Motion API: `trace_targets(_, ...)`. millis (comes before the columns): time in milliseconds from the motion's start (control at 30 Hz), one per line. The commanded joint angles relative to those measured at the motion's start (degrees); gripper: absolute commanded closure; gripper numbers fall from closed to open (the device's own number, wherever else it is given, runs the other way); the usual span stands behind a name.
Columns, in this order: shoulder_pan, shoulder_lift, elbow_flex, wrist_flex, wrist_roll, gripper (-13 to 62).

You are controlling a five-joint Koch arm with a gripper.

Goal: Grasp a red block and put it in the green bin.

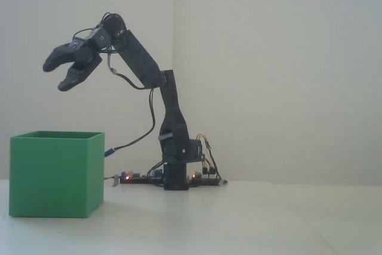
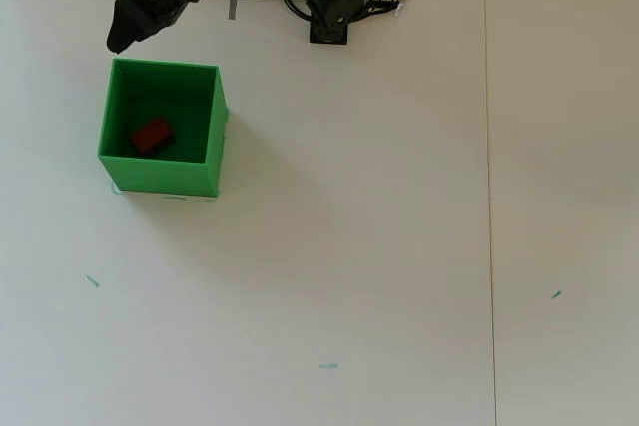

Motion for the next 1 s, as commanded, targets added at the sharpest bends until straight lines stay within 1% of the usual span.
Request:
trace_targets(0, 0.00, 2.72, -0.62, -0.09, 0.00, 16.9)
trace_targets(267, -4.04, 10.02, 4.57, -0.18, 0.70, 16.8)
trace_targets(467, -13.45, 21.62, 13.27, -1.23, 5.71, 17.1)
trace_targets(700, -24.08, 32.08, 20.30, -1.32, 11.16, 17.1)
trace_targets(800, -27.51, 35.77, 22.85, -1.32, 12.13, 18.3)
trace_targets(967, -35.68, 44.65, 36.12, -1.85, 16.00, 18.1)
